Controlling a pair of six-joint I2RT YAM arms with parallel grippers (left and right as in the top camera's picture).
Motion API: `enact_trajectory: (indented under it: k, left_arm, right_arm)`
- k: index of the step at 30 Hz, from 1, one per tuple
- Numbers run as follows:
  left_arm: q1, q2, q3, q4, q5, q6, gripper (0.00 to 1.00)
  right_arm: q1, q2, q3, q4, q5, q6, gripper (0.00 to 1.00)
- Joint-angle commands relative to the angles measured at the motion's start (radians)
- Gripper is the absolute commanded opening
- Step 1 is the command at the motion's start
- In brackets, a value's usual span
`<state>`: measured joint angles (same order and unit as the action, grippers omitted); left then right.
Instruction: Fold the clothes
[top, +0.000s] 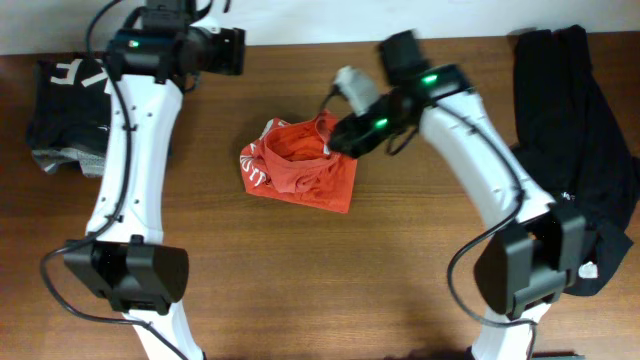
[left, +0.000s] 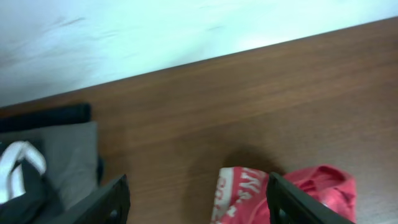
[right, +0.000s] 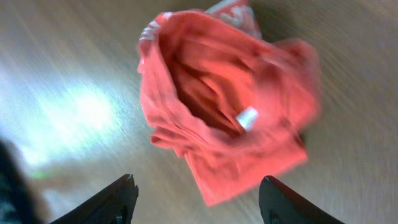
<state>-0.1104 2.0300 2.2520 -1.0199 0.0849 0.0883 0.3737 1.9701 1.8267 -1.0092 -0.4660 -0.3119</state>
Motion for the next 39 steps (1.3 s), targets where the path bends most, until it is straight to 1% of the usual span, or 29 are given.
enact_trajectory:
  k: [1, 6, 12, 14, 17, 20, 24, 30, 31, 33, 34, 36, 39]
  left_arm:
    - [0.034, 0.000, 0.009, -0.007, -0.003, -0.008, 0.70]
    - [0.060, 0.001, 0.008, -0.008, -0.003, -0.008, 0.70]
    - [0.059, 0.001, 0.008, -0.008, -0.004, -0.005, 0.70]
    - [0.059, 0.001, 0.008, -0.008, -0.004, -0.005, 0.70]
    - [0.059, 0.001, 0.008, -0.008, -0.004, -0.005, 0.70]
    - [0.059, 0.001, 0.008, -0.007, -0.004, -0.005, 0.70]
    - [0.059, 0.001, 0.008, -0.008, -0.004, -0.005, 0.70]
    - [0.059, 0.002, 0.008, -0.011, -0.004, -0.005, 0.70]
    - [0.059, 0.002, 0.008, -0.011, -0.004, -0.005, 0.70]
    - [0.059, 0.003, 0.008, -0.012, -0.004, -0.005, 0.70]
    - [0.059, 0.003, 0.008, -0.014, -0.004, -0.005, 0.70]
    - [0.059, 0.003, 0.008, -0.018, -0.004, -0.005, 0.70]
    - [0.059, 0.003, 0.008, -0.025, -0.004, -0.005, 0.70]
  right_arm:
    - [0.076, 0.040, -0.004, 0.034, 0.159, -0.119, 0.68]
    - [0.151, 0.114, -0.004, 0.104, 0.164, -0.209, 0.68]
    - [0.165, 0.182, -0.004, 0.178, 0.161, -0.239, 0.66]
    - [0.165, 0.185, -0.004, 0.183, 0.155, -0.239, 0.64]
    - [0.164, 0.185, -0.004, 0.183, 0.114, -0.239, 0.62]
    - [0.165, 0.193, -0.004, 0.180, 0.103, -0.238, 0.58]
    - [0.165, 0.203, -0.004, 0.144, 0.100, -0.238, 0.48]
    - [0.163, 0.203, -0.004, 0.076, 0.104, -0.239, 0.43]
    - [0.163, 0.203, -0.004, 0.072, 0.105, -0.239, 0.40]
    - [0.163, 0.203, -0.004, 0.070, 0.105, -0.238, 0.26]
    - [0.163, 0.203, -0.004, 0.070, 0.105, -0.236, 0.21]
    - [0.163, 0.202, -0.003, 0.068, 0.109, -0.213, 0.04]
    - [0.161, 0.200, 0.008, 0.042, 0.109, -0.154, 0.04]
